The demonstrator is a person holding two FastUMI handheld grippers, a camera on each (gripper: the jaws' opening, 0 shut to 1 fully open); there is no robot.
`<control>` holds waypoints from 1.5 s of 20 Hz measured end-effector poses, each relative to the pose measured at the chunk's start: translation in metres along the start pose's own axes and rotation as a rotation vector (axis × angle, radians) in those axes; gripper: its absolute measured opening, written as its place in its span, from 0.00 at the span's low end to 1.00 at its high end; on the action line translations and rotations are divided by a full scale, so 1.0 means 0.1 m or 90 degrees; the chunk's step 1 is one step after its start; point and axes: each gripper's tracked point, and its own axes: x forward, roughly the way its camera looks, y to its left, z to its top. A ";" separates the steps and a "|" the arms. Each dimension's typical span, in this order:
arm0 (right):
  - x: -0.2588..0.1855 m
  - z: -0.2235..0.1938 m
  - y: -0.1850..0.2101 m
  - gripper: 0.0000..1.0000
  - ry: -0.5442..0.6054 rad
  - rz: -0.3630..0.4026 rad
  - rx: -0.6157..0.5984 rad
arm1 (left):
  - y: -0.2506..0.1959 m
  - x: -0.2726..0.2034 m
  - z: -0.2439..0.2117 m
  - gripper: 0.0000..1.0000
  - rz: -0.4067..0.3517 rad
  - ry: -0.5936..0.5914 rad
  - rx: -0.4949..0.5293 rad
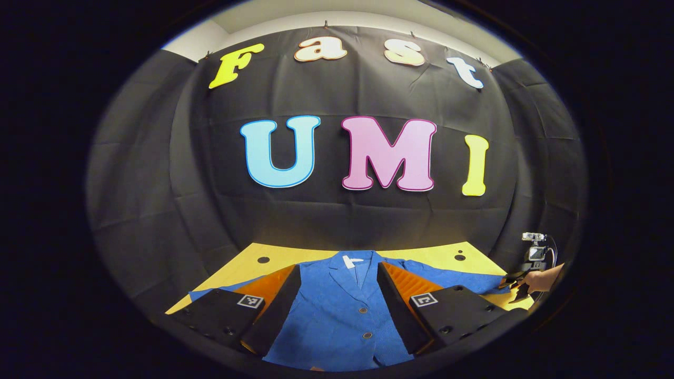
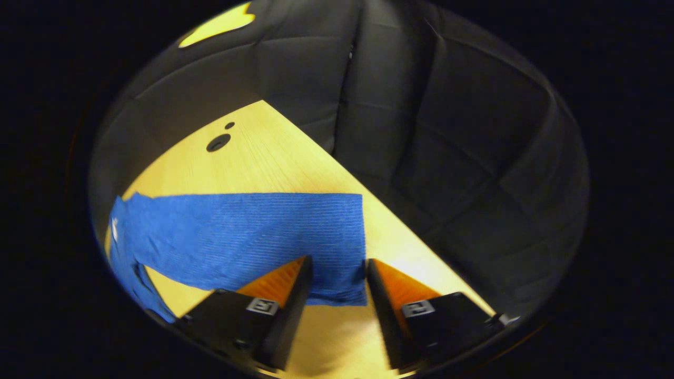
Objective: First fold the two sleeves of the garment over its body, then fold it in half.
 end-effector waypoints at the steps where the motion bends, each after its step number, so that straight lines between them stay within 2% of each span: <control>1: 0.01 -0.01 -0.02 0.58 0.014 -0.006 0.004 | -0.01 0.01 -0.01 0.83 -0.001 0.001 -0.002; 2: 0.00 0.01 0.02 0.45 0.017 0.003 0.003 | -0.02 0.01 -0.02 0.83 -0.001 0.003 -0.004; 5: 0.02 -0.04 0.12 0.14 0.014 0.016 -0.010 | -0.05 0.01 -0.03 0.84 -0.004 0.005 -0.008; 8: -0.04 -0.07 0.27 0.06 0.014 0.093 -0.037 | -0.08 0.02 -0.05 0.83 -0.008 0.007 -0.008; 9: -0.10 -0.13 0.33 0.05 0.029 0.115 -0.039 | -0.08 0.02 -0.04 0.83 -0.009 0.006 -0.008; 11: -0.28 -0.09 0.45 0.05 -0.018 0.139 -0.042 | -0.06 0.01 -0.05 0.83 -0.005 0.001 -0.012; 16: -0.84 -0.16 1.07 0.04 -0.044 0.232 -0.139 | 0.06 -0.10 -0.13 0.83 0.023 0.006 -0.050; 20: -1.30 -0.07 1.61 0.04 -0.060 0.316 -0.188 | 0.37 -0.30 -0.20 0.83 0.072 0.007 -0.051; 25: -1.82 -0.38 2.68 0.04 -0.046 0.415 -0.216 | 0.79 -0.62 -0.31 0.83 0.145 0.020 -0.083; 26: -1.92 -0.49 2.93 0.00 -0.037 0.437 -0.221 | 0.85 -0.67 -0.36 0.83 0.159 0.024 -0.089; 27: -2.05 -0.61 3.16 0.04 -0.028 0.462 -0.228 | 0.93 -0.71 -0.39 0.83 0.171 0.030 -0.095; 30: -2.41 -1.01 3.94 0.04 -0.011 0.531 -0.266 | 1.12 -0.82 -0.52 0.83 0.199 0.042 -0.110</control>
